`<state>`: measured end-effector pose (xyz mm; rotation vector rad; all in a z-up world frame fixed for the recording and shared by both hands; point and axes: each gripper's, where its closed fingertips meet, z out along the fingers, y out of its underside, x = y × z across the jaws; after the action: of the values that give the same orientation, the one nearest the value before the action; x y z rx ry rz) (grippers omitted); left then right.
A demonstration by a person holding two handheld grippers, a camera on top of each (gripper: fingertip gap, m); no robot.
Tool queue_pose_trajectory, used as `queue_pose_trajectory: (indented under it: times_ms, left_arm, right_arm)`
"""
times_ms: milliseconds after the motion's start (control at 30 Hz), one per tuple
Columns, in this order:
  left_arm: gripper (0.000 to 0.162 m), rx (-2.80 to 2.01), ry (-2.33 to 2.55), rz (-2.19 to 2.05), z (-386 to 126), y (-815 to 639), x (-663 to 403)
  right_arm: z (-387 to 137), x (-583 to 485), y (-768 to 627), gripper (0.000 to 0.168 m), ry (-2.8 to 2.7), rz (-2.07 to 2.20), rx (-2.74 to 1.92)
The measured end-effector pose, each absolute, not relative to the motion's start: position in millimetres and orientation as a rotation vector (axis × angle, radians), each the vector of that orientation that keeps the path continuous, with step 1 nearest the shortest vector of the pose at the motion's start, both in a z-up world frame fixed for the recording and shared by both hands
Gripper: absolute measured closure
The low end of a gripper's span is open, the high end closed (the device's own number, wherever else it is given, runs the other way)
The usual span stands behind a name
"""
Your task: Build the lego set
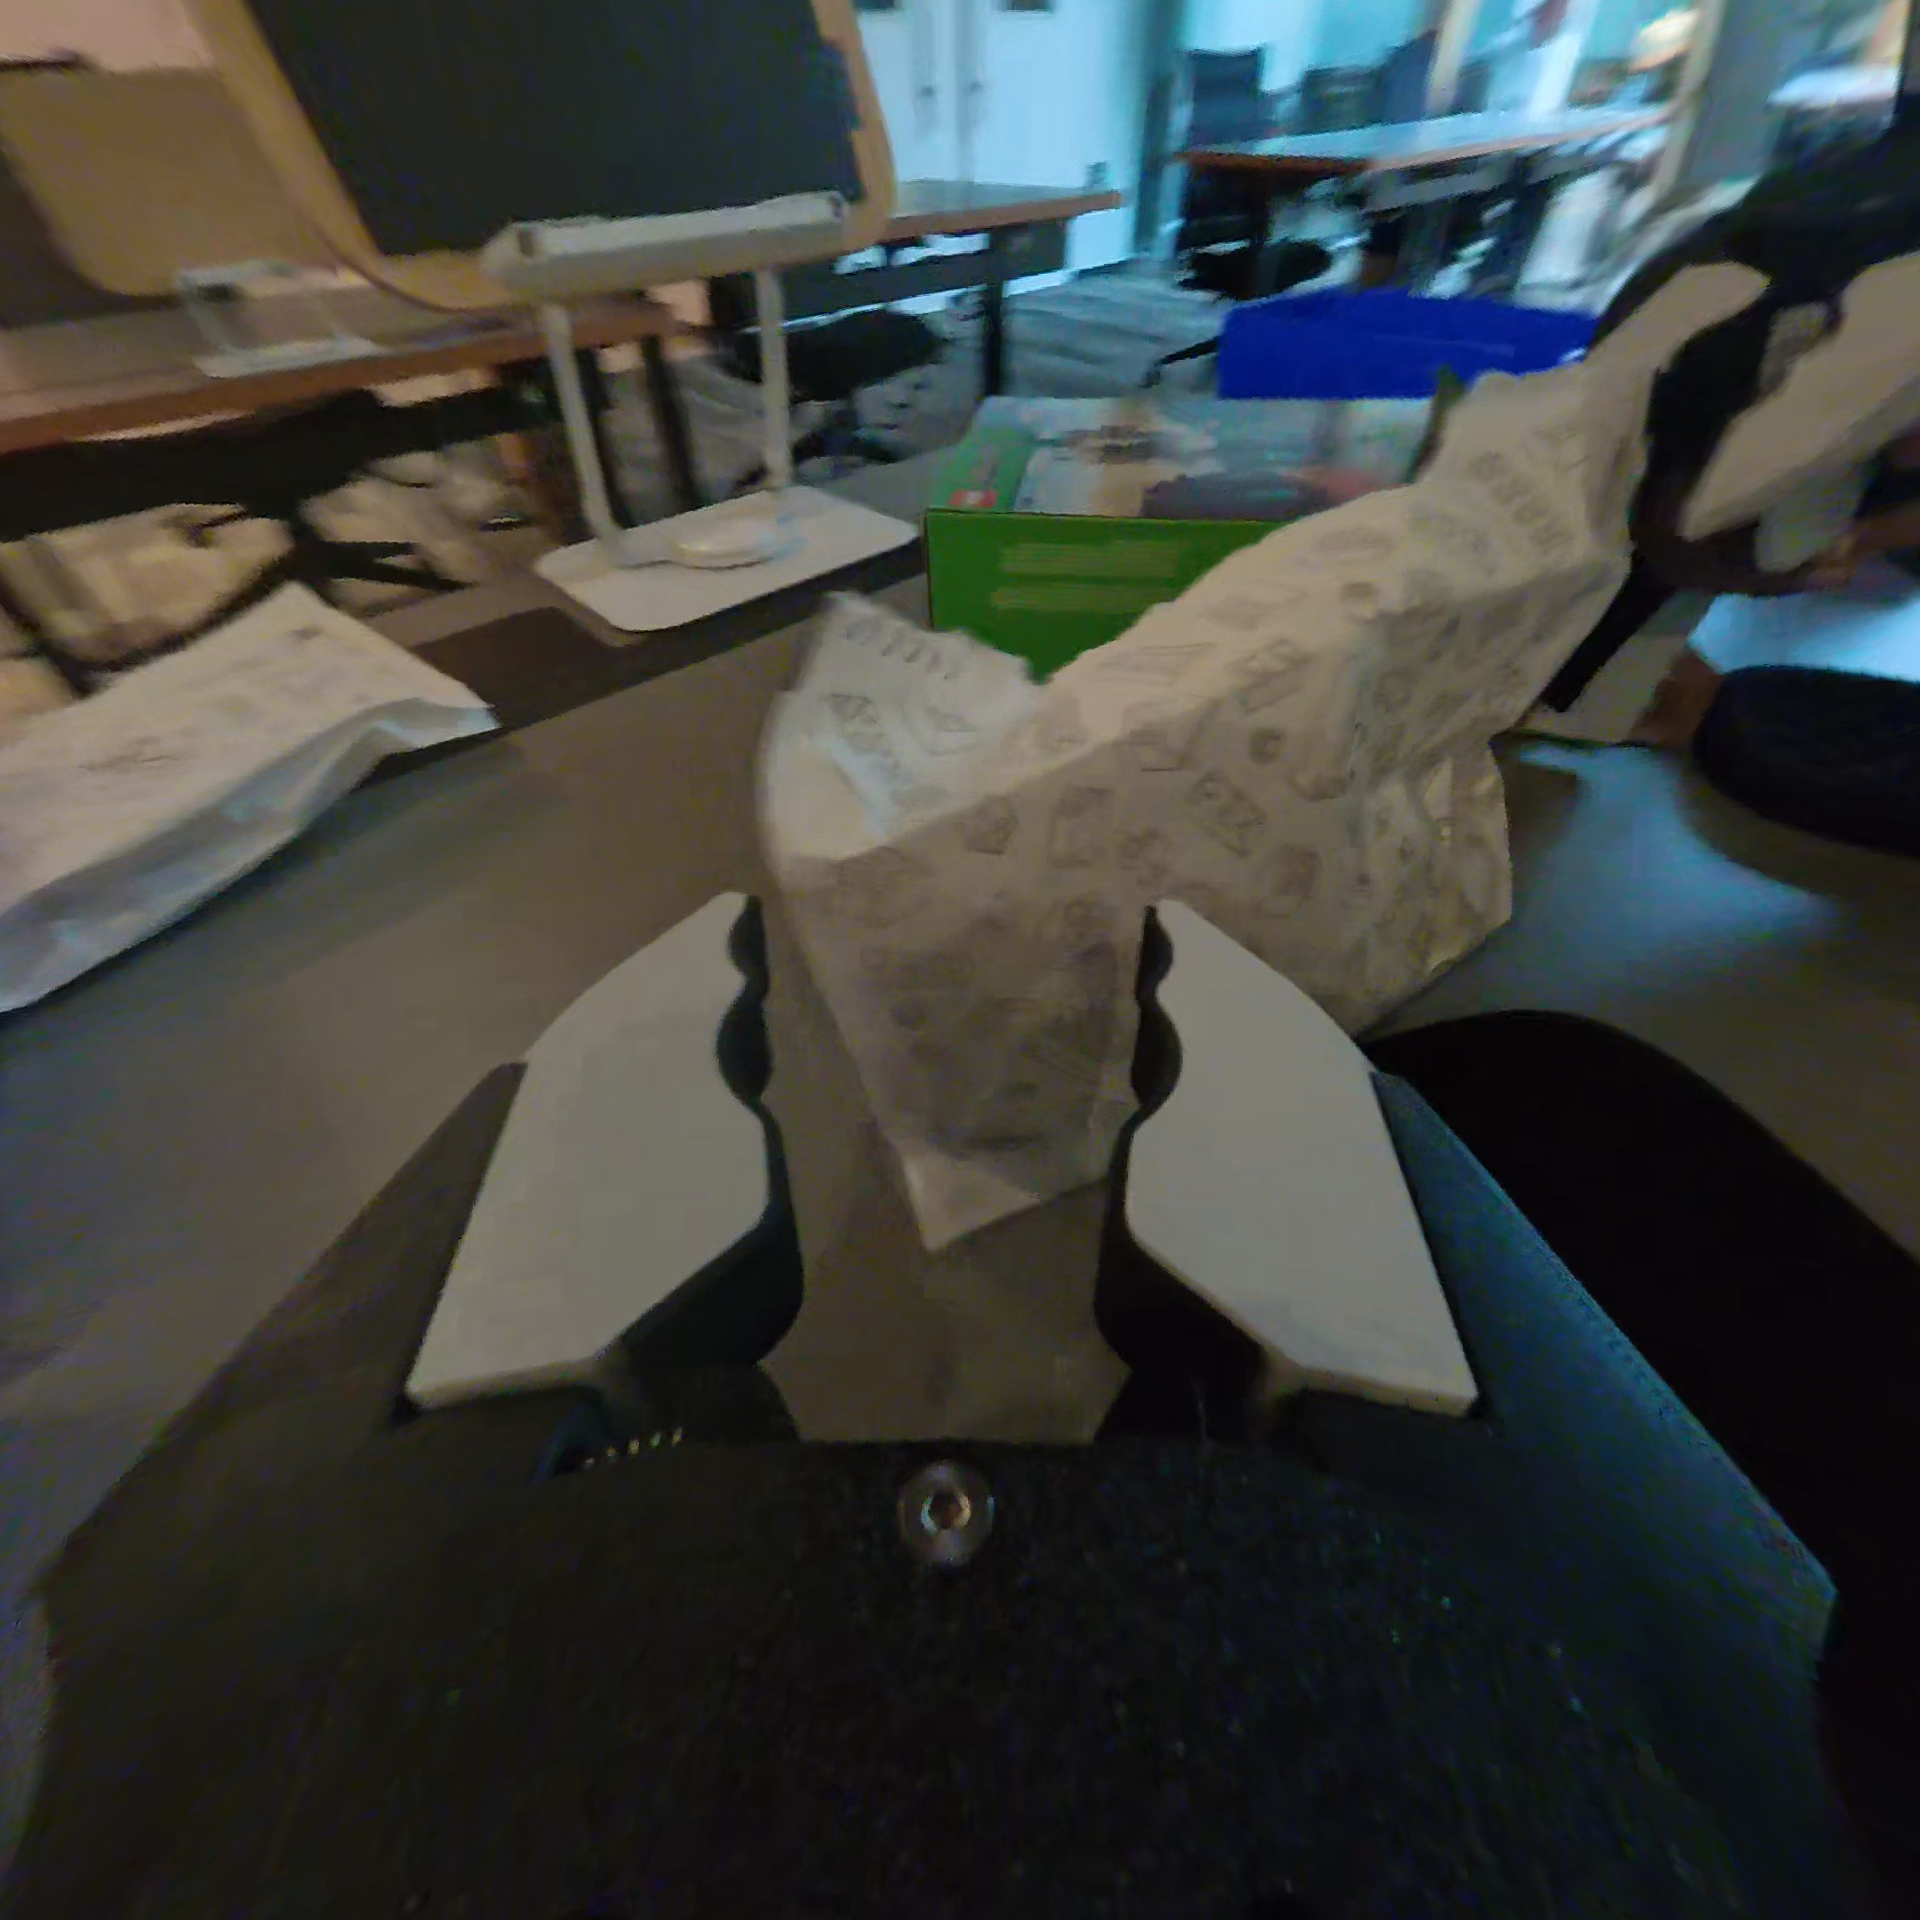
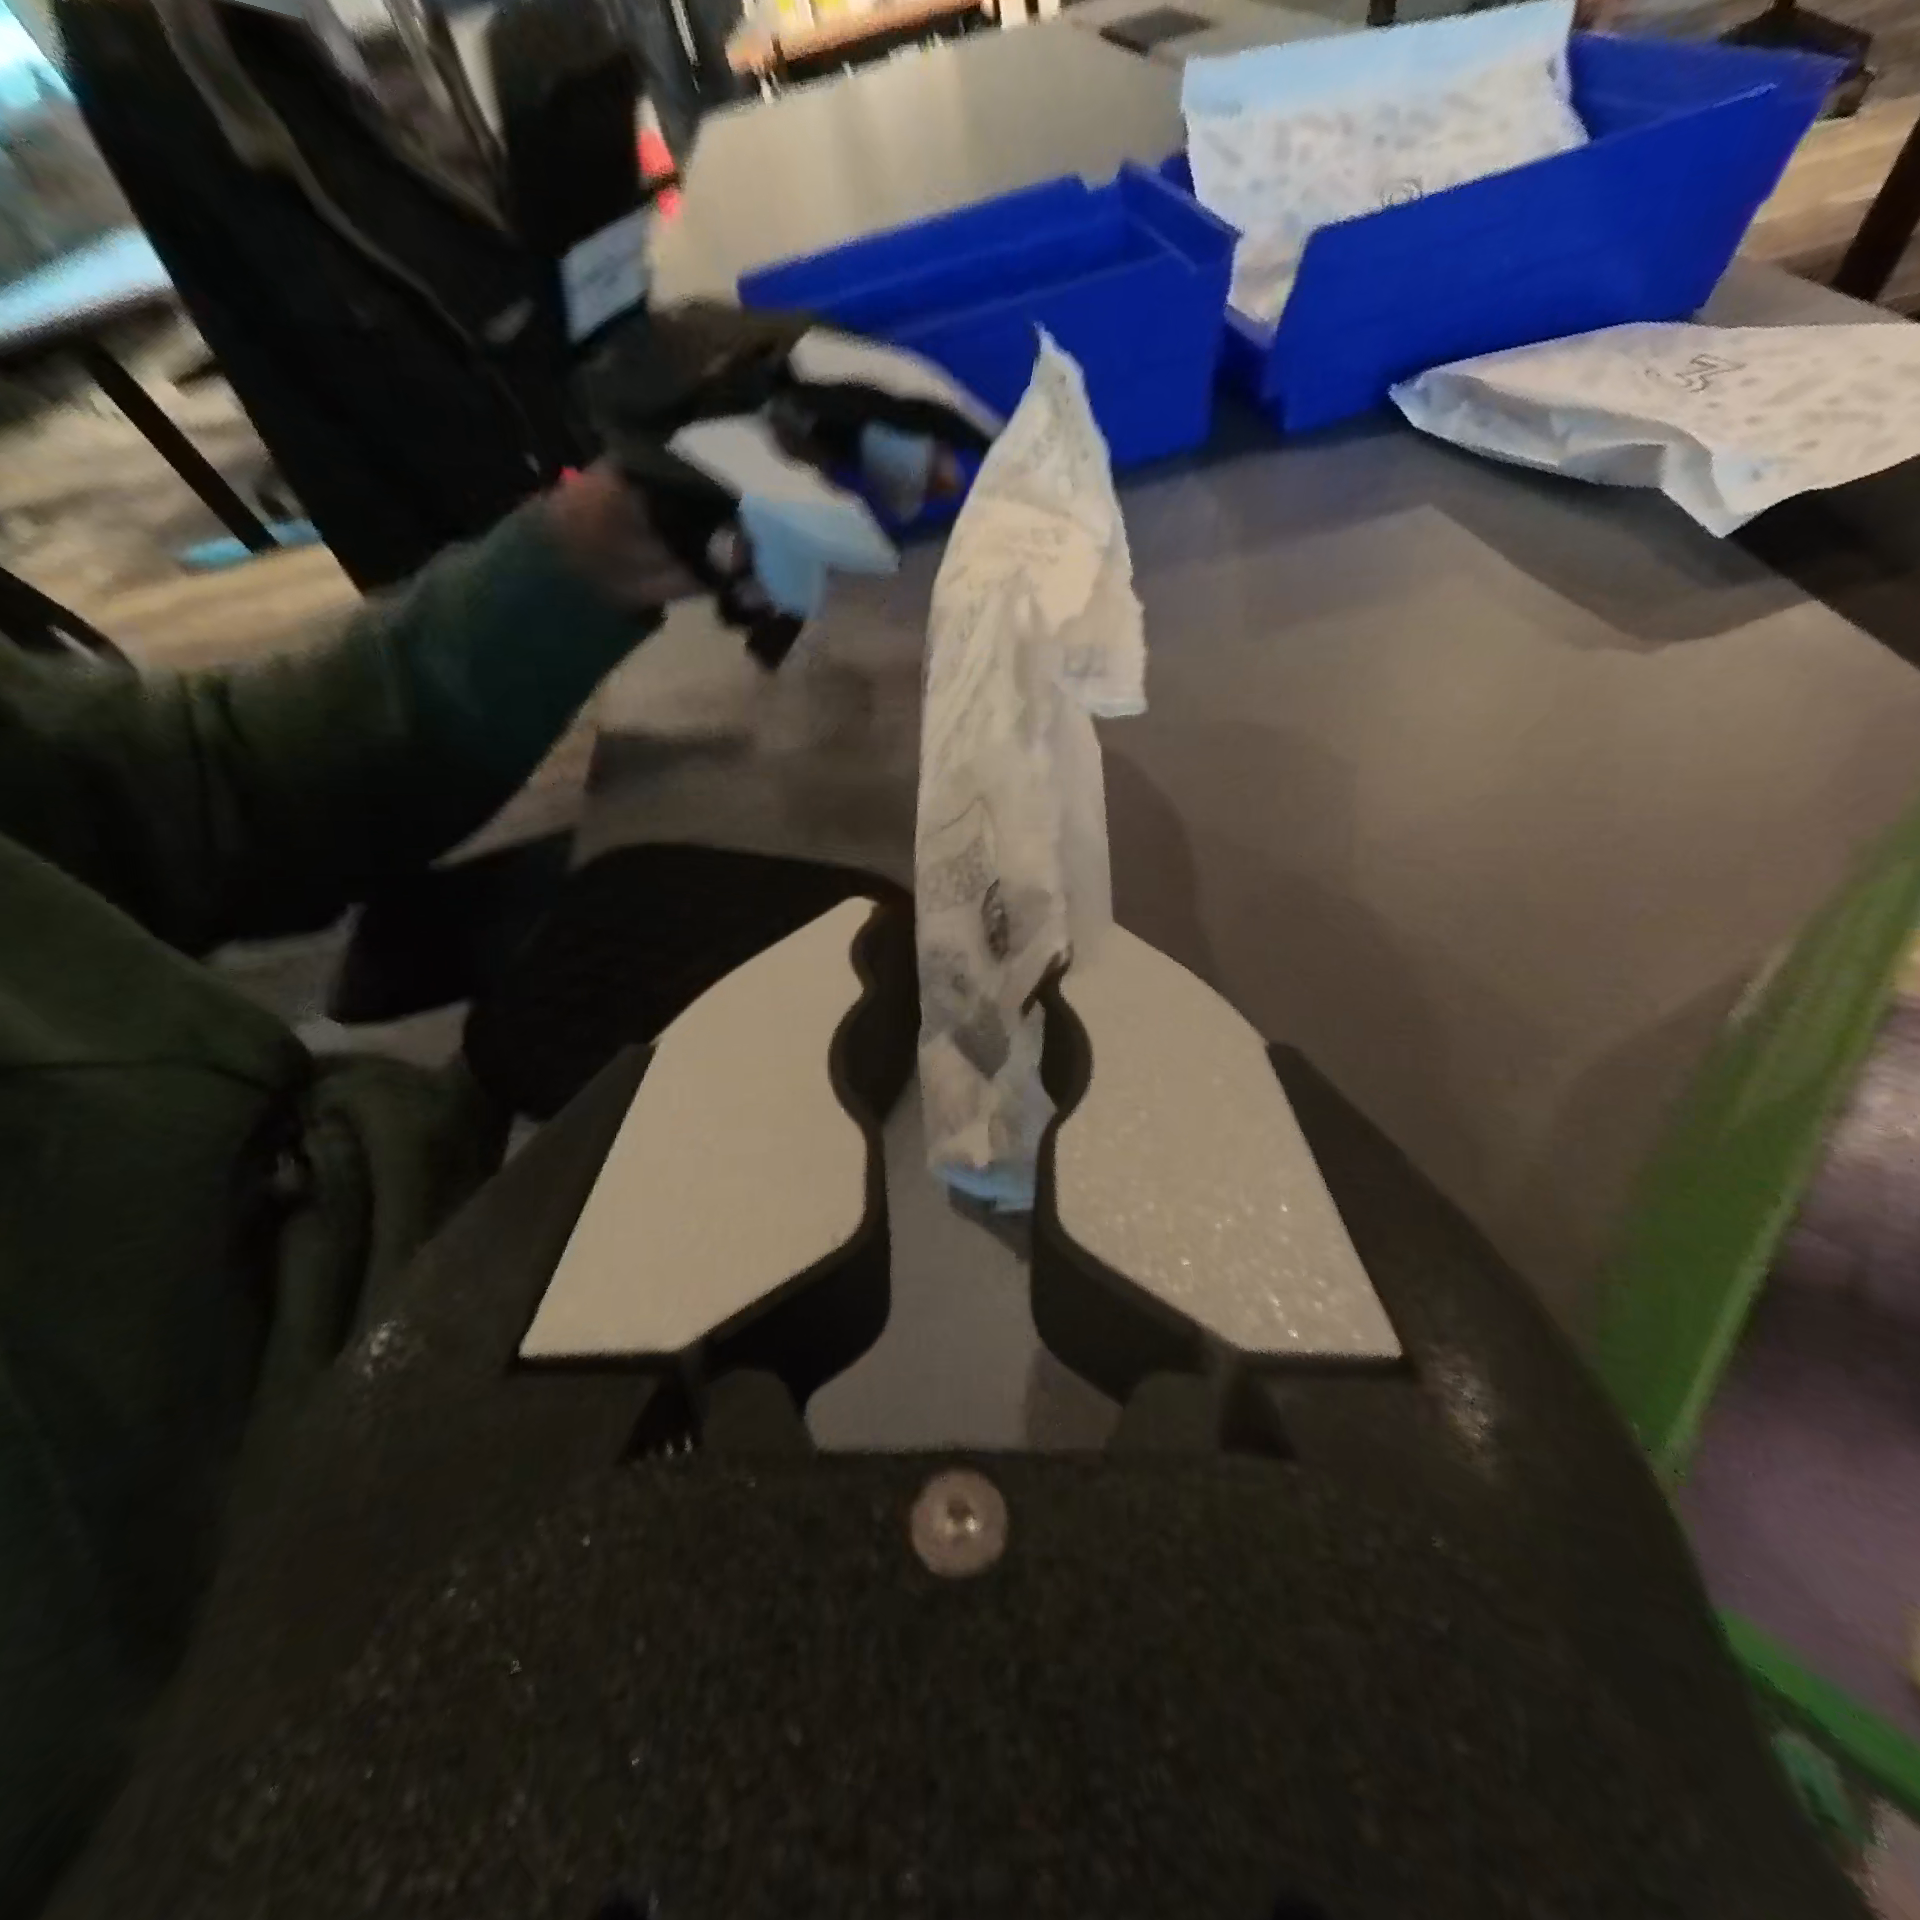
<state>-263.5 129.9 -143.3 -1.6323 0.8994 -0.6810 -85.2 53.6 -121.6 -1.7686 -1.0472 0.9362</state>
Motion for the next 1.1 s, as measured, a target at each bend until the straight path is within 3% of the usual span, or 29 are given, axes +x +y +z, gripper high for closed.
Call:
queue_pose_trajectory:
  times_ms: [233, 533, 700, 1100]
  left_arm:
    - [0.078, -1.655, 1.142, -0.881, -169.7, 154.9, -255.7]
    - [0.137, -1.406, 1.348, -1.157, -146.3, 103.9, -223.7]
    - [0.159, -1.422, 1.28, -1.146, -146.1, 87.8, -215.0]
    - [0.162, -1.567, 0.893, -0.858, -108.0, 95.6, -236.0]
  right_arm:
    - [-111.3, -72.2, 34.1, 0.126, -1.063, 0.854, -1.754]
    - [-70.9, -20.7, 10.3, 0.13, -0.897, 0.919, -1.638]
    - [-71.0, 14.9, 5.6, 0.132, -0.803, 0.88, -1.644]
    - [-76.6, 57.9, -4.3, 0.137, -0.632, 0.924, -1.617]
